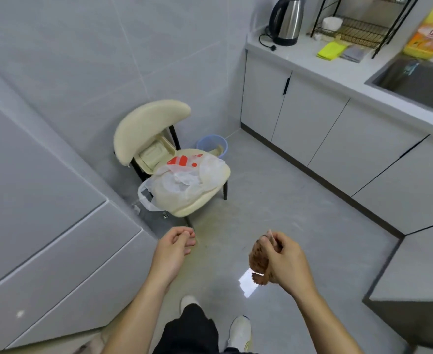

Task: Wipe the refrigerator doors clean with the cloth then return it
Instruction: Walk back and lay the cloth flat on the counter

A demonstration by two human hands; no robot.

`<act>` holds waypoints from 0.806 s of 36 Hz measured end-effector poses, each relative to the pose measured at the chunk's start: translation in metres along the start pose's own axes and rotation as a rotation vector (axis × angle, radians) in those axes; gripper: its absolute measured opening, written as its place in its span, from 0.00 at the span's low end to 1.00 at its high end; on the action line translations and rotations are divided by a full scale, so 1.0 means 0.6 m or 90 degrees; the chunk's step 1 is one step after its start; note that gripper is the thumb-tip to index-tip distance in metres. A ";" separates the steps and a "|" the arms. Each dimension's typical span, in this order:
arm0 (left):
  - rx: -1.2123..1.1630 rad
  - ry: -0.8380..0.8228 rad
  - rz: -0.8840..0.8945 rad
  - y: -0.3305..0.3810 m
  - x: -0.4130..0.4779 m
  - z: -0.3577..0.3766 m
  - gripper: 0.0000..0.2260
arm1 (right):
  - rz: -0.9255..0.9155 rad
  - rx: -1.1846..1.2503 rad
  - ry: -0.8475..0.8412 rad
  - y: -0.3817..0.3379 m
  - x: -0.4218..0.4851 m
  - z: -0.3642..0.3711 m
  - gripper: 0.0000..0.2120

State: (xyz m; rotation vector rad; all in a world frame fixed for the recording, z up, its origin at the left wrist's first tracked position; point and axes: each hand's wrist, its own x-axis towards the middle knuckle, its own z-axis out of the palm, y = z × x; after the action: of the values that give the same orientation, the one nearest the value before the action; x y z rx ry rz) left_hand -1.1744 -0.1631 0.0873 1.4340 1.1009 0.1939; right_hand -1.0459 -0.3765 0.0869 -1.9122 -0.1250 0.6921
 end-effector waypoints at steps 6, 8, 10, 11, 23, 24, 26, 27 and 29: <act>0.034 -0.050 -0.031 0.025 0.105 0.059 0.10 | 0.026 -0.038 0.113 -0.005 0.094 -0.030 0.16; 0.043 -0.069 -0.037 0.041 0.150 0.080 0.10 | 0.060 -0.032 0.136 -0.004 0.129 -0.034 0.16; 0.051 -0.089 -0.040 0.058 0.203 0.103 0.10 | 0.074 -0.040 0.166 -0.004 0.170 -0.039 0.17; 0.045 -0.093 -0.046 0.067 0.221 0.110 0.10 | 0.080 -0.052 0.174 -0.005 0.184 -0.040 0.17; 0.128 -0.197 -0.091 0.204 0.497 0.226 0.07 | 0.162 -0.031 0.271 -0.058 0.406 -0.072 0.13; 0.139 -0.201 -0.096 0.215 0.511 0.236 0.07 | 0.170 -0.023 0.277 -0.061 0.421 -0.076 0.13; 0.152 -0.208 -0.103 0.236 0.535 0.256 0.07 | 0.178 -0.007 0.291 -0.068 0.449 -0.085 0.15; 0.158 -0.213 -0.105 0.246 0.547 0.268 0.07 | 0.181 -0.003 0.295 -0.072 0.463 -0.089 0.14; 0.171 -0.222 -0.112 0.263 0.571 0.294 0.07 | 0.184 -0.002 0.295 -0.080 0.494 -0.099 0.13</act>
State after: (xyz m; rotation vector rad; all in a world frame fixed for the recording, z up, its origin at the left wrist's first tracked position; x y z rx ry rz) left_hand -0.7935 -0.0115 0.0146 1.5258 0.9794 -0.3303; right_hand -0.7593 -0.2888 0.0244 -2.0639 0.4489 0.4162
